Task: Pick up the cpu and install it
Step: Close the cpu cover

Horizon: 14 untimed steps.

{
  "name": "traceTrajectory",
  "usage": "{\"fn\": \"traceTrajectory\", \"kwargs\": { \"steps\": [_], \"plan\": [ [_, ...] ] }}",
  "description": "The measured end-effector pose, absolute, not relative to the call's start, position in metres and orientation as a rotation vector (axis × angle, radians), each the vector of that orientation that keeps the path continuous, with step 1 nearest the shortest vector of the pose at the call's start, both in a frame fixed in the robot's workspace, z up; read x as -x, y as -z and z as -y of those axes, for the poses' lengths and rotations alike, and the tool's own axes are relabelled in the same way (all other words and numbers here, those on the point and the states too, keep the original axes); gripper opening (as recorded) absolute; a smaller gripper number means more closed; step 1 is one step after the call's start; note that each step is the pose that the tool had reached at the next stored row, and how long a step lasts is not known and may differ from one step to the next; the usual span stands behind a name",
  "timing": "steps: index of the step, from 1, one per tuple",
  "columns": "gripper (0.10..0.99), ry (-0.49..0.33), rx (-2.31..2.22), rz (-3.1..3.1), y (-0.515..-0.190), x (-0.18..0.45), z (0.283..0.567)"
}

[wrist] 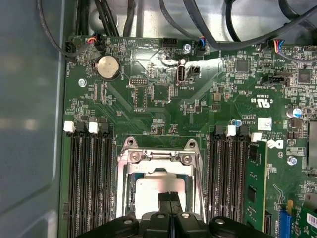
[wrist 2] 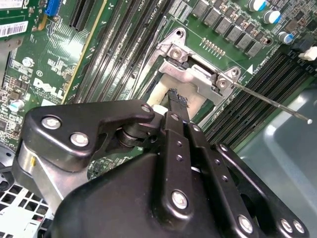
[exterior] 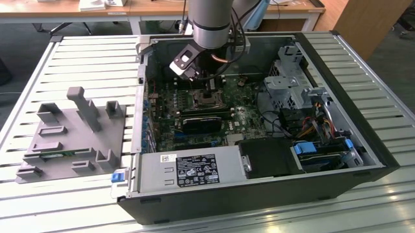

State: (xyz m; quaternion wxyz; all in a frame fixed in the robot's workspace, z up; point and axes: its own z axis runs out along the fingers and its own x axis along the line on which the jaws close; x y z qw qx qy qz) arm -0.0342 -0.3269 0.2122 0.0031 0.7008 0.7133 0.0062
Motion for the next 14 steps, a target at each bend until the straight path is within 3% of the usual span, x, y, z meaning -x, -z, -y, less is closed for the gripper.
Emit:
{"fn": "traceTrajectory", "kwargs": {
  "steps": [14],
  "plan": [
    [0.106,-0.020,-2.197,-2.236,-0.2098,0.0432,0.3270]
  ]
}}
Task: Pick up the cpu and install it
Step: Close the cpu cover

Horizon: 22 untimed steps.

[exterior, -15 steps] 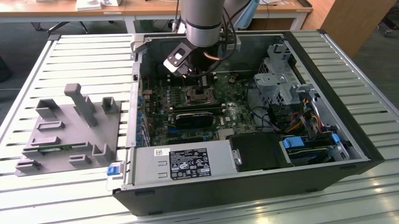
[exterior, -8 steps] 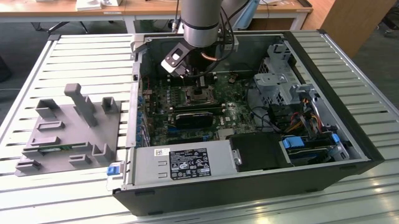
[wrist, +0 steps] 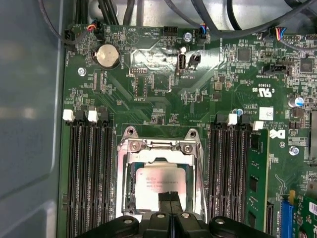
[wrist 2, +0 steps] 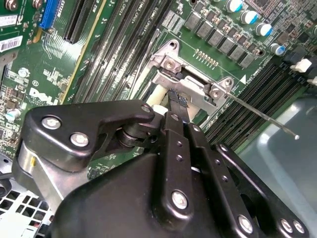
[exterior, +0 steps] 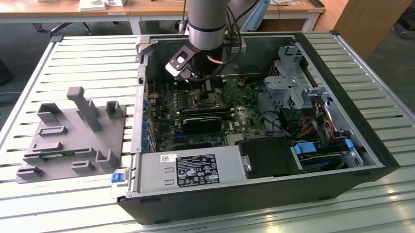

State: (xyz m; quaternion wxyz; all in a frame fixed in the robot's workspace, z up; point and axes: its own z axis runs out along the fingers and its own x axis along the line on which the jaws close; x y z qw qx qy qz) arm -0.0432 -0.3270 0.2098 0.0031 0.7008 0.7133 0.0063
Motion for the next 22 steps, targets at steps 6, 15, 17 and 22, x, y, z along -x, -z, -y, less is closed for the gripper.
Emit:
{"fn": "traceTrajectory", "kwargs": {
  "steps": [6,15,17,22],
  "plan": [
    [0.106,-0.020,-2.197,-2.236,-0.2085,0.0474,0.3273],
    [0.106,-0.020,-2.197,-2.236,-0.2060,0.0501,0.3273],
    [0.106,-0.019,-2.197,-2.237,-0.2050,0.0501,0.3273],
    [0.106,-0.019,-2.197,-2.236,-0.2023,0.0501,0.3273]
  ]
}}
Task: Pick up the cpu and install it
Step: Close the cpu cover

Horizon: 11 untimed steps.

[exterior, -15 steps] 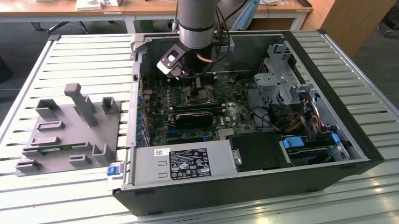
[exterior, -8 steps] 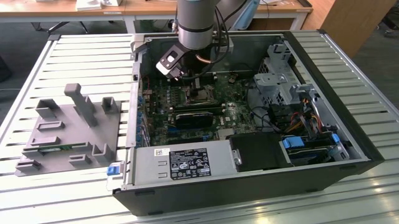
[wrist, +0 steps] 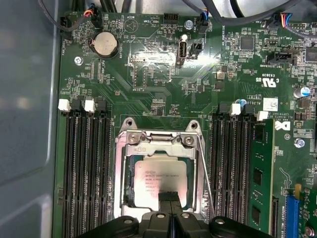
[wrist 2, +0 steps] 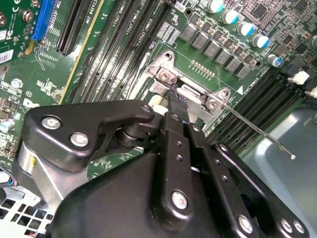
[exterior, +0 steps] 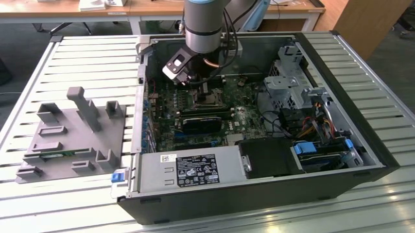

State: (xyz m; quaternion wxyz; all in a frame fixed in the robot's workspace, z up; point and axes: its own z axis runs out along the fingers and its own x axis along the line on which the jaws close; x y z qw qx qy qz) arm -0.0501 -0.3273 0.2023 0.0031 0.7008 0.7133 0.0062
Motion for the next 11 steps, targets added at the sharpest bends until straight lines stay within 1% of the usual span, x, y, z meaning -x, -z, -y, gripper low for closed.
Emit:
{"fn": "traceTrajectory", "kwargs": {
  "steps": [11],
  "plan": [
    [0.106,-0.021,-2.198,-2.237,-0.1996,0.0474,0.3272]
  ]
}}
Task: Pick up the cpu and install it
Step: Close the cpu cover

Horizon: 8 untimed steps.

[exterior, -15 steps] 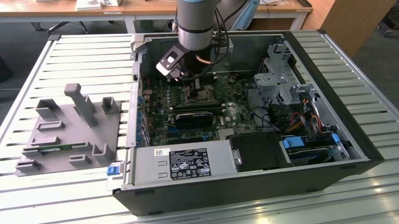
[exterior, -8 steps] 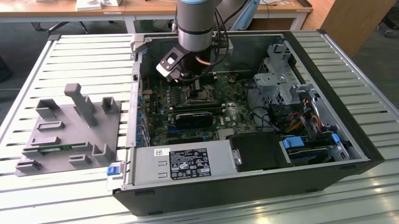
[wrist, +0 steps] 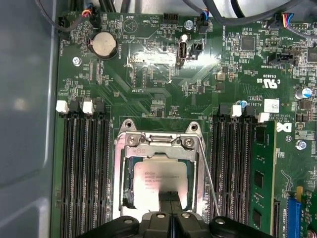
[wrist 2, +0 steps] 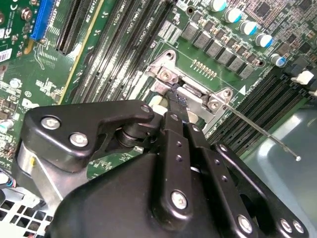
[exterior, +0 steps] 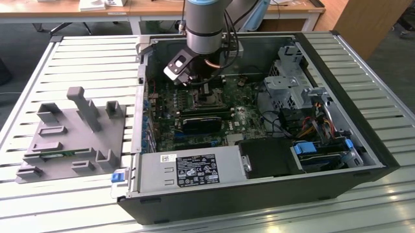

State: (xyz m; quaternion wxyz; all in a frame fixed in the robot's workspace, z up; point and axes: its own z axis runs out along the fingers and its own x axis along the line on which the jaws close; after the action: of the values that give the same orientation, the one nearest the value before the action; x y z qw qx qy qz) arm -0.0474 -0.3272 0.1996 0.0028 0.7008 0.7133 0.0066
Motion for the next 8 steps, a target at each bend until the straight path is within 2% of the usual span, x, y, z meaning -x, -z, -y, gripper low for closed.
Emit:
{"fn": "traceTrajectory", "kwargs": {
  "steps": [8],
  "plan": [
    [0.106,-0.022,-2.199,-2.238,-0.2075,0.0459,0.3273]
  ]
}}
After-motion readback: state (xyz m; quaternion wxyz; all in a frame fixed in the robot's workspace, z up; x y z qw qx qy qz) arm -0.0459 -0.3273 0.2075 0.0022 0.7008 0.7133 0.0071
